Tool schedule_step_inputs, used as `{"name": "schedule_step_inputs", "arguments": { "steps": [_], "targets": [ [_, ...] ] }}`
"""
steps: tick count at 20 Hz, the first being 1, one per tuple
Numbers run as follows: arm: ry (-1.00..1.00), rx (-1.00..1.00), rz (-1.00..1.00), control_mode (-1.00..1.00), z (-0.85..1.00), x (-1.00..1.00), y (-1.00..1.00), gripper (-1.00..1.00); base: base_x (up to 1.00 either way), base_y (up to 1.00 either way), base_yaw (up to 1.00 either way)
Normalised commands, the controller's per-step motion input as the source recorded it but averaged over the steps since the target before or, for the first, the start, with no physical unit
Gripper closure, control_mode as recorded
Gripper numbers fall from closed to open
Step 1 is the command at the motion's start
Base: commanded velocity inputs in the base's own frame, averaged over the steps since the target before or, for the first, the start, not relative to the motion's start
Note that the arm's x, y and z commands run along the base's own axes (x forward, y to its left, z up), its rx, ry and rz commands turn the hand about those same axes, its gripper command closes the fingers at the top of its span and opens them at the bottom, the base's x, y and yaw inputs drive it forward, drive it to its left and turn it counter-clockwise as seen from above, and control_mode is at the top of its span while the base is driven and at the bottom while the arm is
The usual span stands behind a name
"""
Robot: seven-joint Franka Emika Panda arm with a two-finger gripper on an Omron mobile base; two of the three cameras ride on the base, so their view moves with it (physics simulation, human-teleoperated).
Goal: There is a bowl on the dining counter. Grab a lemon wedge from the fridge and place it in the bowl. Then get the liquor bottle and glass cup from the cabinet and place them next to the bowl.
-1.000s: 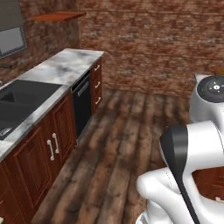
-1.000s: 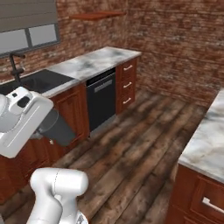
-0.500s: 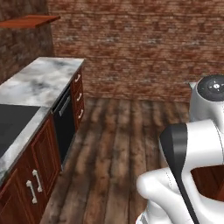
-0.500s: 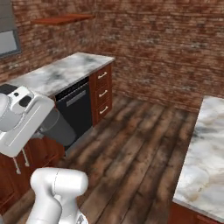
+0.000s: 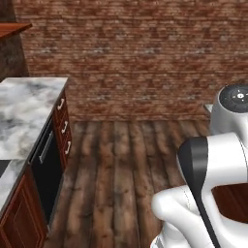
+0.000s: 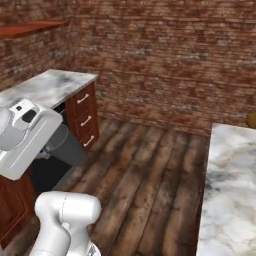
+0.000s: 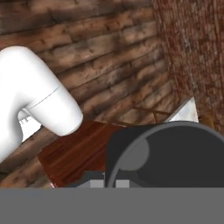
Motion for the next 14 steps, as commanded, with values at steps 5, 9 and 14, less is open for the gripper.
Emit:
{"name": "schedule_step_inputs", "arguments": {
  "steps": [5, 9, 14],
  "targets": [
    [0.00, 0.00, 0.00, 1.00, 0.00, 0.00, 0.00, 1.00, 1.00, 0.27, -0.21],
    [0.00, 0.00, 0.00, 1.00, 0.00, 0.00, 0.00, 1.00, 1.00, 0.27, -0.21],
    [0.00, 0.00, 0.00, 1.00, 0.00, 0.00, 0.00, 1.00, 1.00, 0.25, -0.24]
  ]
}}
